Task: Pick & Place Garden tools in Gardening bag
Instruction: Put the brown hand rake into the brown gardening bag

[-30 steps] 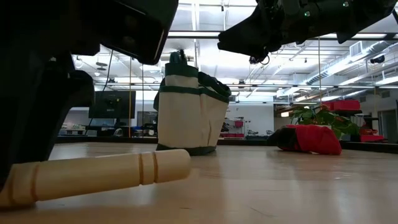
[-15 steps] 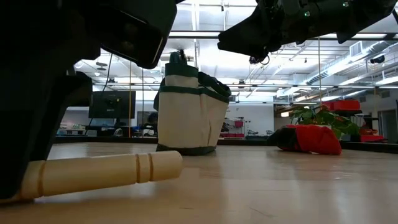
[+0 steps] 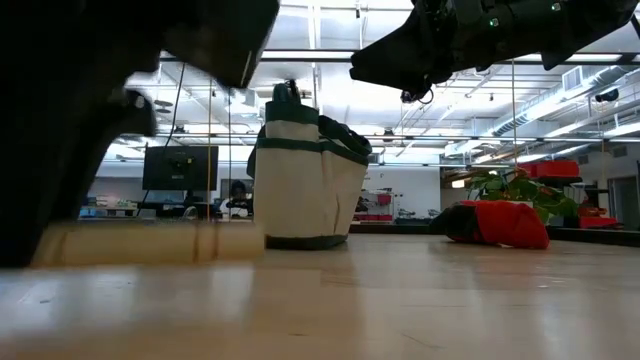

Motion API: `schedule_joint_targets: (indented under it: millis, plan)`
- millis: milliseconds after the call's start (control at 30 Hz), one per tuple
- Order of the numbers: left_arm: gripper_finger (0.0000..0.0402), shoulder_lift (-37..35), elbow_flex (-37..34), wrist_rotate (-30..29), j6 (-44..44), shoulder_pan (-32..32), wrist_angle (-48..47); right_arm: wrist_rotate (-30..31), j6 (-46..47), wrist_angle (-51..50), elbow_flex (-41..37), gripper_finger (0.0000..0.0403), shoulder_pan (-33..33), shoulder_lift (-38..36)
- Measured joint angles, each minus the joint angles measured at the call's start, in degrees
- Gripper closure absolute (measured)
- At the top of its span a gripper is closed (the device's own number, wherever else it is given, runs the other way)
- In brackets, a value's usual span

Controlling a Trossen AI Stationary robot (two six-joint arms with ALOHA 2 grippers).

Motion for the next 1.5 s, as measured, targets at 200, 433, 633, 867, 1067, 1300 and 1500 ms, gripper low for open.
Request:
schedule_joint_targets:
  millis: [200,433,633,867,1067,1300,1500]
  plan:
    - [0.0334,-0.11,6.43,-3.39,2.02,1.11,-14.82,0.0,0.0,-0.02,0.0,0.0253,0.0,0.0]
    - [0.0334,-0.28,14.04,-7.05,7.38,3.01,-24.28,0.0,0.0,-0.19,0.0,0.0253,0.0,0.0]
    - [0.0334,-0.32,22.78,-10.63,9.12,4.09,-35.7,0.0,-0.01,-0.42,0.0,0.0253,0.0,0.0]
    - [0.0334,-1.79,29.28,-14.67,15.14,7.2,-39.69,-0.02,0.1,0.67,0.0,0.0253,0.01,0.0]
    - [0.0334,-1.84,32.82,-16.55,24.04,12.39,-39.79,-3.09,-1.54,6.16,0.0,0.0253,1.4,0.0]
    - [0.0334,-1.77,37.77,-19.63,32.14,15.98,-39.97,-1.94,-3.41,6.31,0.02,0.0253,1.35,0.0]
    - [0.0334,-1.94,43.25,-23.22,36.32,16.62,-39.18,3.43,-5.16,5.54,0.02,0.0253,1.38,0.04]
